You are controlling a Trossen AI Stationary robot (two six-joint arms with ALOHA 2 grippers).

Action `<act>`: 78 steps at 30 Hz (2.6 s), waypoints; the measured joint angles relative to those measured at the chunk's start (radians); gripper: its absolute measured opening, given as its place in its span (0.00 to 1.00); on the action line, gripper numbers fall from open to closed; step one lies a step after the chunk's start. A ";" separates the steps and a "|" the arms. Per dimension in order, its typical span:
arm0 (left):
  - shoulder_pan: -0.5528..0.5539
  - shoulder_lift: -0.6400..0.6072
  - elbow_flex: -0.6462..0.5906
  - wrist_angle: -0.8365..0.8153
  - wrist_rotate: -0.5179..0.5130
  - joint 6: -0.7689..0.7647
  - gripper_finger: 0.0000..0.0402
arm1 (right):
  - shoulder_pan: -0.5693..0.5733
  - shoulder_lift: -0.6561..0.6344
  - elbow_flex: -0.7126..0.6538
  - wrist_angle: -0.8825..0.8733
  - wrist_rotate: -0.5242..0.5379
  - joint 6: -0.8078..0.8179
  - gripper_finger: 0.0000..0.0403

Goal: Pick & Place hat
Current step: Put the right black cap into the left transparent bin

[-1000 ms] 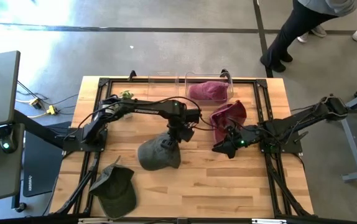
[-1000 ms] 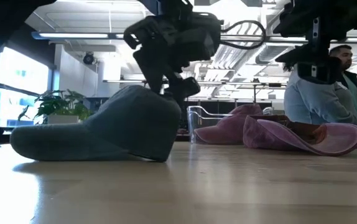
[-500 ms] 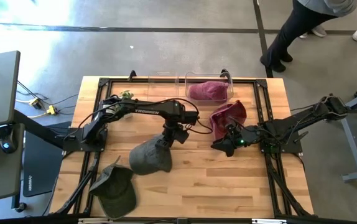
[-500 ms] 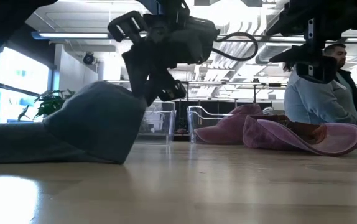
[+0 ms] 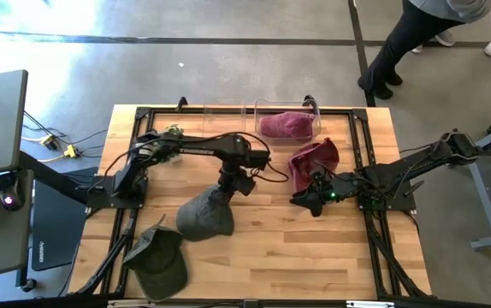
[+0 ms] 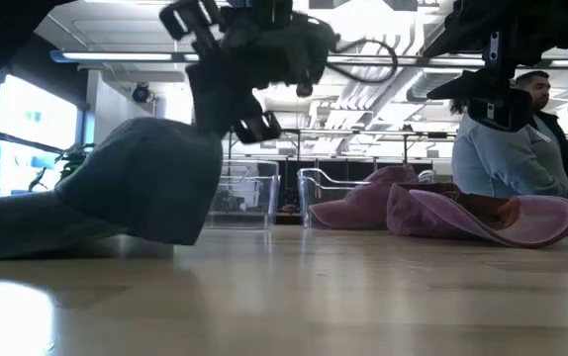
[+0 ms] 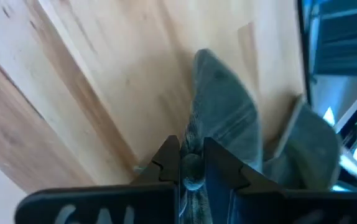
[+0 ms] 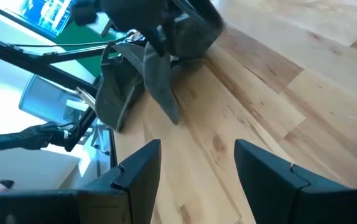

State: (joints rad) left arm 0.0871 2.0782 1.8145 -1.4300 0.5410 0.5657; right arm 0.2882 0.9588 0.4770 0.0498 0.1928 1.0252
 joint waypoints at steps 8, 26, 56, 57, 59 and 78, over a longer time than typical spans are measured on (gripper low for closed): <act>0.142 -0.139 -0.030 0.100 0.163 -0.177 0.06 | 0.000 0.000 0.000 0.001 0.018 -0.029 0.49; 0.461 -0.513 -0.067 0.260 0.164 -0.375 0.06 | -0.104 0.000 0.001 0.103 -0.017 -0.098 0.49; 0.717 -0.503 -0.064 0.376 0.104 -0.009 0.06 | -0.497 0.000 0.001 0.221 -0.096 -0.047 0.49; 0.717 -0.502 -0.068 0.355 0.109 -0.001 0.06 | -0.500 0.000 0.001 0.225 -0.097 -0.046 0.49; 0.706 -0.499 -0.101 0.348 0.129 0.000 0.06 | -0.507 0.000 0.001 0.246 -0.107 -0.046 0.49; 0.721 -0.477 -0.418 0.637 -0.115 -0.387 0.12 | -0.798 0.279 0.362 0.121 -0.645 -0.373 0.49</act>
State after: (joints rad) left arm 0.8084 1.6013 1.3968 -0.7935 0.4261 0.1791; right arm -0.5101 1.2381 0.8392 0.1708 -0.4518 0.6522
